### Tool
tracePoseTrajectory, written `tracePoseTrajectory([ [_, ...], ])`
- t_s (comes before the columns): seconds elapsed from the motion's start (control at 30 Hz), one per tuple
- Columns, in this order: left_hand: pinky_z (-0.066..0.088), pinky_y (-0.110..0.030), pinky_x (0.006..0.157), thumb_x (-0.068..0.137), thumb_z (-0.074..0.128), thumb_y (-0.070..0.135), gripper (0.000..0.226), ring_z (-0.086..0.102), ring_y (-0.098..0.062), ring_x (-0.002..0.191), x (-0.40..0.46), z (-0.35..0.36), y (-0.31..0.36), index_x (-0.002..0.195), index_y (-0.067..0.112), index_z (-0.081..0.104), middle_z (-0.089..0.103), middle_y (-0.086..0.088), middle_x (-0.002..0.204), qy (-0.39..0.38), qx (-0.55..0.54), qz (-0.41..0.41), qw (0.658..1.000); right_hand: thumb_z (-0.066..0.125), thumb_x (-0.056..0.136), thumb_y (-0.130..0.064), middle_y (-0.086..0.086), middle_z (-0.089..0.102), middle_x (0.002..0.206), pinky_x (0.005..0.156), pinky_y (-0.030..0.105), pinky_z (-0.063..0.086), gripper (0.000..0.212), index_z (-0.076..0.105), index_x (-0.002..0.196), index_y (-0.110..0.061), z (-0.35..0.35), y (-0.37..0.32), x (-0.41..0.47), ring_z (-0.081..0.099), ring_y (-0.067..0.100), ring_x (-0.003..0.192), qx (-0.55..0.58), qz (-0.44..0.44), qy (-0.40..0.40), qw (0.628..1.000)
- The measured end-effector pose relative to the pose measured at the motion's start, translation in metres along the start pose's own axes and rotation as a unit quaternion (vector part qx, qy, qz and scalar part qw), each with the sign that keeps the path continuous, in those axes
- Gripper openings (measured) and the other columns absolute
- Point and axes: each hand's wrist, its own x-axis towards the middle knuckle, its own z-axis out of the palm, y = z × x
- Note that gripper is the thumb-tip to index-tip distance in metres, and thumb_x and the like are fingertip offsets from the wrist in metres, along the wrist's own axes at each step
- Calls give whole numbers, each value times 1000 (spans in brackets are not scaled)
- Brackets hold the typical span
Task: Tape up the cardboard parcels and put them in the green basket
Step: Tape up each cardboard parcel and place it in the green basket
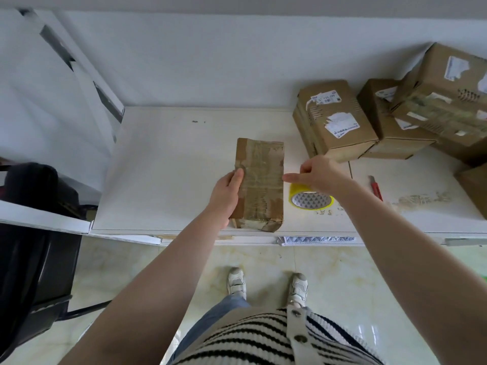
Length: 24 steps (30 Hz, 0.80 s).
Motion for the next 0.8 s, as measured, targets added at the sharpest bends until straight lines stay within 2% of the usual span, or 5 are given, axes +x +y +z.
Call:
tracePoseTrajectory([
  [0.13,50,-41,99,89,58,57,58,62,-19,114,0,-1,8,131,17,58,67,0,122,-18,43,-25,999,60,55,-82,-3,47,47,51,25,36,68,53,57,-14,1,7,8,48,13,44,38,-12,-36,999],
  [0.33,56,-25,53,82,77,33,39,74,-14,75,2,1,15,113,10,67,77,2,85,-29,-32,-79,996,68,69,-69,0,37,50,56,28,33,61,48,56,-13,3,10,13,41,16,47,68,-38,-65,995],
  [0.57,60,-36,70,86,70,40,48,74,-22,89,-4,19,4,122,9,58,75,-8,101,-67,-132,-130,980,64,62,-79,-2,61,65,52,26,41,64,64,69,-15,-39,-12,8,59,14,61,-72,-66,15,995],
  [0.67,52,-41,95,90,68,31,76,62,-21,111,-6,20,3,153,22,26,57,-6,135,-34,-60,-46,997,67,66,-75,-4,60,66,50,23,35,55,61,66,-21,-36,-20,1,57,11,60,-117,-66,19,991],
  [0.8,34,-50,113,96,58,20,83,34,-29,140,-6,24,24,156,36,3,25,-10,157,-5,105,73,992,66,63,-79,-7,58,63,49,23,33,55,57,62,-25,-29,-36,-3,55,10,58,-124,-73,54,988],
])
